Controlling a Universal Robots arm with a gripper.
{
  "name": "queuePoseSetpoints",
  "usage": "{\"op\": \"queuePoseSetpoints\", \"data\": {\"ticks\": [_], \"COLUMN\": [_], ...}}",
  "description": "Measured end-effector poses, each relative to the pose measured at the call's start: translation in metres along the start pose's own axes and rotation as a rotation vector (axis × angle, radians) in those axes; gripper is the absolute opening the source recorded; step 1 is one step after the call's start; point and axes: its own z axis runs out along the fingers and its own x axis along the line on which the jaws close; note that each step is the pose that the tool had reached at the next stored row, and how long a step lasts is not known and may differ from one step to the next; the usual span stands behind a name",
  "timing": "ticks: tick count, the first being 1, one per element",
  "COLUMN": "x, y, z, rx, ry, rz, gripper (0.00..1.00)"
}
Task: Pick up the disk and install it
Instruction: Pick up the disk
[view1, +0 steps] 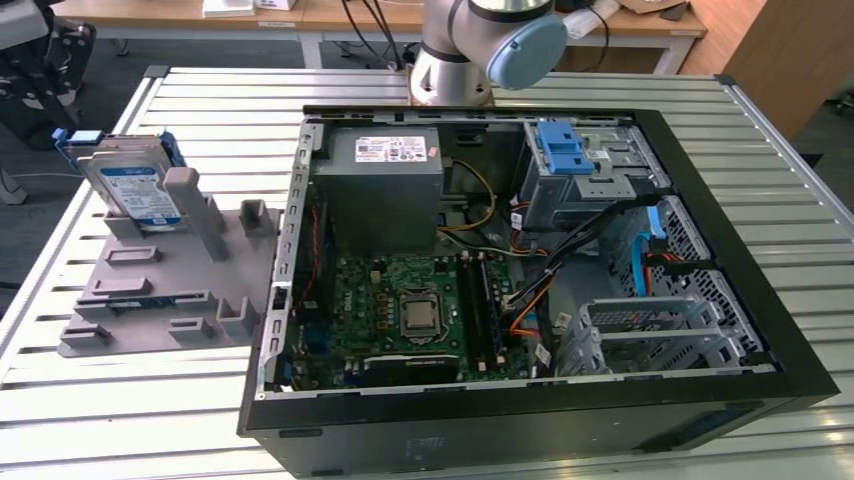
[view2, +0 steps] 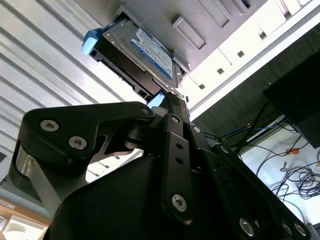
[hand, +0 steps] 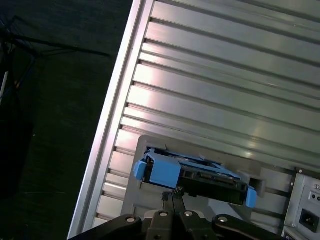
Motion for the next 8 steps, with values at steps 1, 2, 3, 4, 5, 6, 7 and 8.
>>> {"op": "queuePoseSetpoints", "data": {"ticks": [1,2,3,4,5,6,7,8], "x": [0.0001,0.0001,0.0002,0.0002,0.0003,0.0003,0.0003,0.0003], "y": [0.0000,0.0000,0.0001,0.0001,0.0001,0.0001,0.0001,0.0001], "z": [0.0000,0.0000,0.0000,0.0000,0.0000,0.0001,0.0000,0.0001], "rx": [-0.0001,-0.0003,-0.0004,-0.0006,-0.0007,-0.0008,-0.0008,-0.0008], "ry": [0.0007,0.0014,0.0020,0.0026,0.0030,0.0033,0.0035,0.0035], "rz": [-0.017,-0.033,-0.048,-0.062,-0.074,-0.082,-0.084,-0.084], "gripper": [0.11,0.11,0.11,0.11,0.11,0.11,0.11,0.11]}}
